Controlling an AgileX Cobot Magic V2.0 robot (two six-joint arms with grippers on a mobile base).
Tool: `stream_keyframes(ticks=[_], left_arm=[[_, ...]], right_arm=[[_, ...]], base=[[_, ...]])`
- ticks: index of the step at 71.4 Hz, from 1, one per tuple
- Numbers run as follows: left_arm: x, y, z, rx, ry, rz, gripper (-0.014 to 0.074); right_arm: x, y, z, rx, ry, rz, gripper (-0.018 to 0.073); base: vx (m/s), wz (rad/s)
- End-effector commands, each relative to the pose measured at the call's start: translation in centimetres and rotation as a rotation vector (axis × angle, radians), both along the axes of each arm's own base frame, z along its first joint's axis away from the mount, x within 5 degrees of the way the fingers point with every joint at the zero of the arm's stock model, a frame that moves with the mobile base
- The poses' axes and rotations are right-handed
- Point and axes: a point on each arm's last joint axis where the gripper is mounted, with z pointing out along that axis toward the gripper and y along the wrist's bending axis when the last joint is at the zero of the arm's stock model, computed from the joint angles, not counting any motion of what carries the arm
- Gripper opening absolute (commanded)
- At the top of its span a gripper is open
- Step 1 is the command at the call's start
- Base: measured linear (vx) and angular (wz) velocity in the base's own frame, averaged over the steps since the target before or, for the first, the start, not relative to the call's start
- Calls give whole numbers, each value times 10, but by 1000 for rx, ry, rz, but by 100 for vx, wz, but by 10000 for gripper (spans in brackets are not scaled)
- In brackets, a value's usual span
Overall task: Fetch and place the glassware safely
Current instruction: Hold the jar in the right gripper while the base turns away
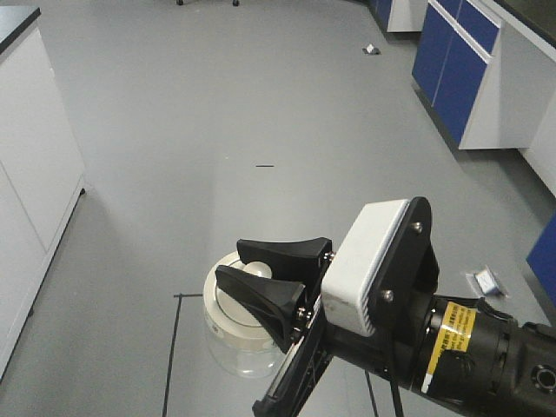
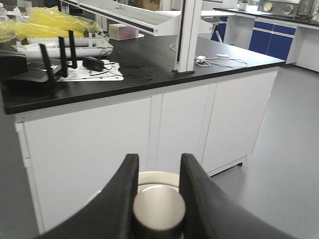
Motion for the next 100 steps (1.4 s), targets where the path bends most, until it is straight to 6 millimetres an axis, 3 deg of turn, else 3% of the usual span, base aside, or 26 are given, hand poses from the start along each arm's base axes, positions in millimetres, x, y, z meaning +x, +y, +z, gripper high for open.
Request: stream_keyframes(ticks=[1,100], left_arm=[[-1,0,14,-11,-79,-5,-7],[-1,0,14,-11,-79,-5,-7]], right_arm=[[-4,0,26,131,-84,31,-3],[-4,0,26,131,-84,31,-3]], base=[[48,11],[47,2]])
